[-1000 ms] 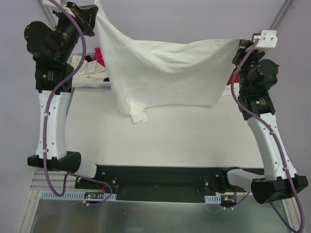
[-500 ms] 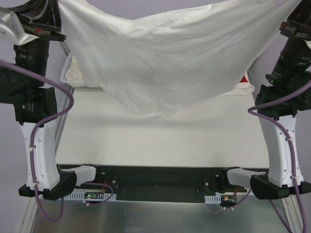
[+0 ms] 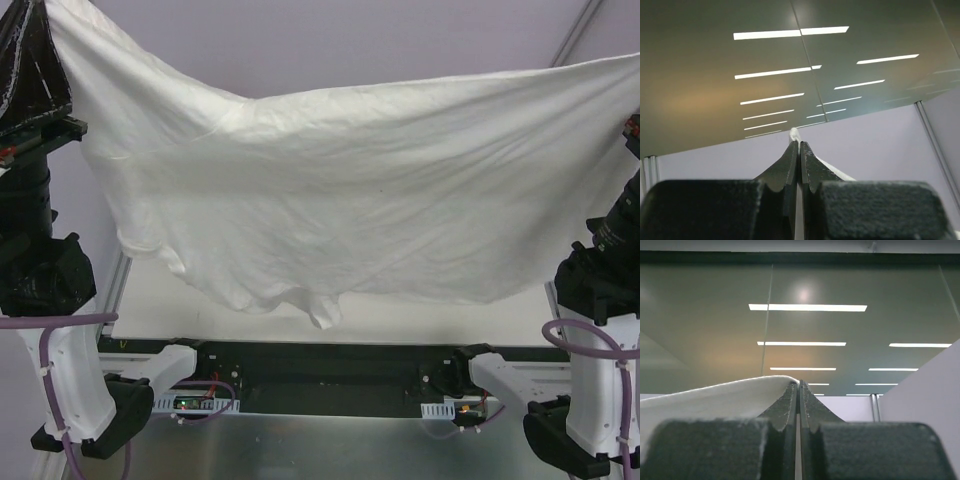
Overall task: Fold and stack the t-shirts
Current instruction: Flatten out the tshirt
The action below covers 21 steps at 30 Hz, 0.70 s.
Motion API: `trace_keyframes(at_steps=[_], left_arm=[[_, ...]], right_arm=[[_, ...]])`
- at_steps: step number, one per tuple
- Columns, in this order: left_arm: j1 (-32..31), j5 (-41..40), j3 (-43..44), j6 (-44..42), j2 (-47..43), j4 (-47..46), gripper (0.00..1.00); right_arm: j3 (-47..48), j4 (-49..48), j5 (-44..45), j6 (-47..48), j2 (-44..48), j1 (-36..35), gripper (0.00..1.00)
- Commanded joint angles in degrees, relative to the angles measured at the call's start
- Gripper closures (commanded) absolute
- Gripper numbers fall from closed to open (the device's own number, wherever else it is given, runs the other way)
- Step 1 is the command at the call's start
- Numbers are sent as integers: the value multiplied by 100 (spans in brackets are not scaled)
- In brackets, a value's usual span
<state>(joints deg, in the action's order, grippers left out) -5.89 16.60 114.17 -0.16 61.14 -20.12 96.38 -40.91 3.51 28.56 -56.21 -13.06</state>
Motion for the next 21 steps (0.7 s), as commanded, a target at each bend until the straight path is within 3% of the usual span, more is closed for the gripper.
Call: trace_keyframes(at_steps=[1,11,16,21], left_arm=[[27,177,26,218,-94,-326,100],[35,-191,-220,78,590,-423,100],[35,-394,-71,-185,1574,-554,100],[35,-395,807,-361,2680,-564,100]], right_arm=[[-128,-111,-228,-131,206,-30,99],[-198,56,27,167,-434,-30,99],[-32,-207,168,597,-1495,-30,99],[880,-295,133,897,-2692,-30,99]])
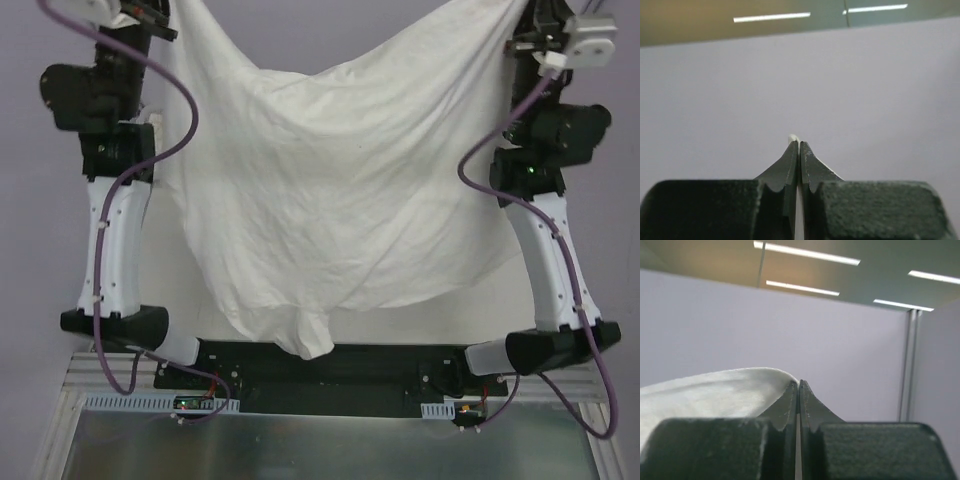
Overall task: Fold and stack the t-shirts
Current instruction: Flatten out the tshirt
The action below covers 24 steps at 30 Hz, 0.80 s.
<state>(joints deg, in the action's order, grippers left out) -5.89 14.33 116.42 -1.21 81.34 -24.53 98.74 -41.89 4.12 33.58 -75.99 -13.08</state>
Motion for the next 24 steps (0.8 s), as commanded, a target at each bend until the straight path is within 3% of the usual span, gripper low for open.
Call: trace_keyframes(at_steps=[1,5,11,18,24], left_arm=[[35,-167,757,-274,803,-52,100],[35,-106,1154,-309,1085,-104,100],[27,-53,909,-239,849,-34,100],[18,88,672,-37,112,194,100],[18,167,-311,60,-1057,362,100]], right_arm=[[777,-188,89,403,-864,-28,99],[1209,-153,124,316,-1374,-19,99],[972,-30,63,193,-1147,-28,99],[568,365,133,105,-330,-80,99],[-519,523,115,34,1023,-273,99]])
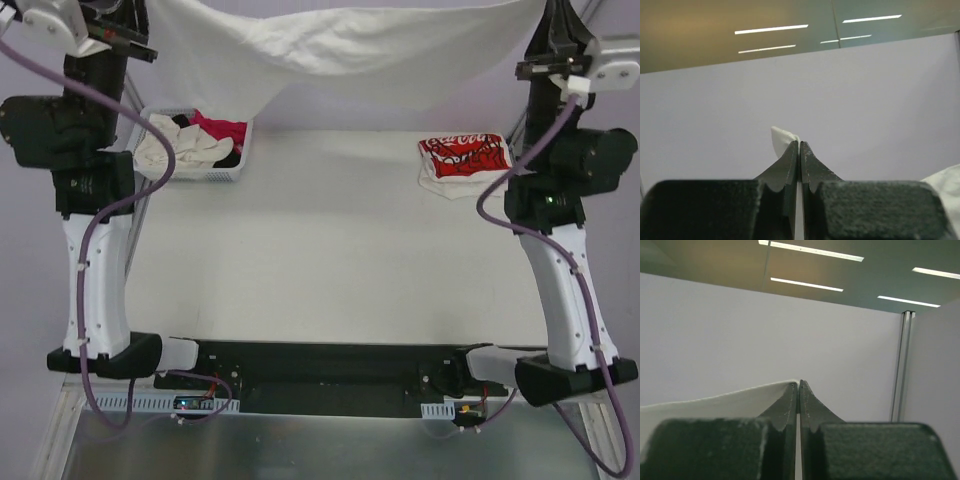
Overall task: Fold and stack the t-shirts
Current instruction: Flatten out the tshirt
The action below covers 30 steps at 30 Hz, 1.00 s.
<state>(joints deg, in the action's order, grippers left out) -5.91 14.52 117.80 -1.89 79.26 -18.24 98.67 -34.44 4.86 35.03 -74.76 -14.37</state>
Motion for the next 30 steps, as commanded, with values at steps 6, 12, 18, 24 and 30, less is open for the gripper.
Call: trace_keyframes(at_steps=[6,12,18,24,30], left_arm=[[20,200,-1531,180,-2054,-224,100],[20,253,-1857,180,-2837,127,100],[20,235,-1690,382,-3005,356,100],[20,60,-1742,391,-2575,199,100],[20,-230,-2577,347,-1784,-802,100]], right_arm=[[-1253,190,41,-356,2184,-198,99],[-1658,657,23,-628,3089,-198,99],[-1694,921,-29,-734,3407,-206,99],[-1789,807,41,-567,3179,-198,99],[-2352,43,331,-76,2432,-198,99]])
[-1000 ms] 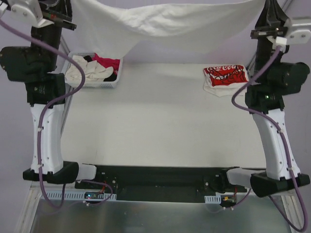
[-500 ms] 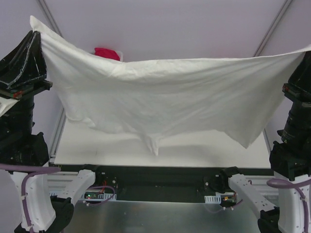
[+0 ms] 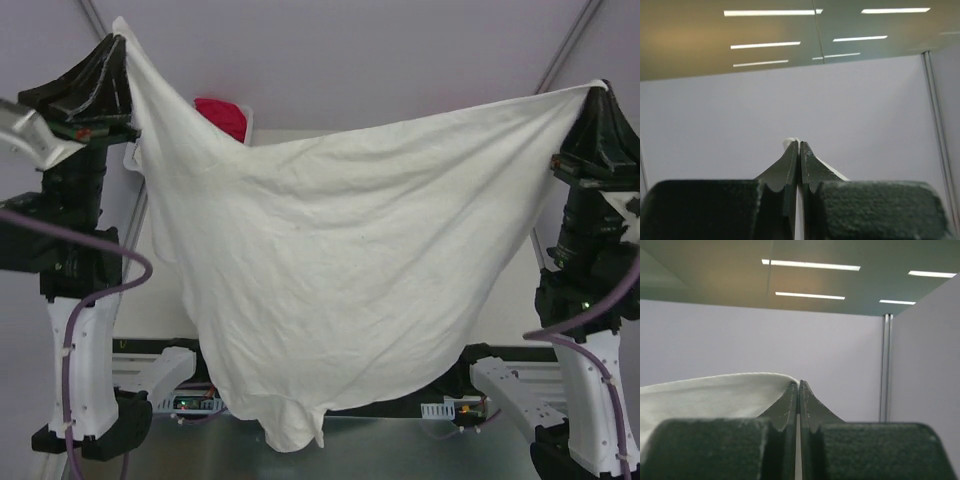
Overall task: Fold and stack the t-shirts
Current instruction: Flatten out the tshirt
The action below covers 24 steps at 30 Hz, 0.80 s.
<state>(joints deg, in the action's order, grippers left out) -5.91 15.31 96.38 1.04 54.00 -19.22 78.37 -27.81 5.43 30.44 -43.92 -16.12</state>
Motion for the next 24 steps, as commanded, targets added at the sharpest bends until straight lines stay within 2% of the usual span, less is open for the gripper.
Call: trace_keyframes(at_steps=[1,6,7,8,9,10,11,12,13,14,18,24], left_arm=[[20,-327,-627,46,874,-836,100],[29,-678,-1024,-234,2051,-1530,100],[29,-705,-998,-297,2288,-1558,100],[29,-766,-946,-367,2769,-1558,95],[37,-784,-885,-394,3009,-1549,82],[46,-784,-823,-411,3229,-1575,47],[46,-801,-805,-420,3614,-1619,36],[46,-923,-805,-368,3783,-1698,28],[55,-933,-805,-341,3924,-1812,19],[55,-916,-779,-324,4152,-1822,12],[55,-775,-830,-280,4365,-1962,12],[55,-591,-1015,-122,4058,-1849,12]], right_arm=[[-470,-724,344,462,-792,-23,99],[-595,-1332,626,727,-1943,100,99],[-551,-1375,643,718,-2449,135,99],[-420,-1446,791,718,-2681,170,91],[-341,-1464,880,727,-2970,179,77],[-270,-1473,933,779,-3399,197,66],[-165,-1621,1064,797,-3639,223,52],[-129,-1709,1117,806,-3815,232,43],[-68,-1753,1127,806,-3956,249,36],[-24,-1745,1127,823,-4210,258,34],[65,-1745,1276,850,-4493,276,33],[-207,-1640,1250,552,-4214,302,33]])
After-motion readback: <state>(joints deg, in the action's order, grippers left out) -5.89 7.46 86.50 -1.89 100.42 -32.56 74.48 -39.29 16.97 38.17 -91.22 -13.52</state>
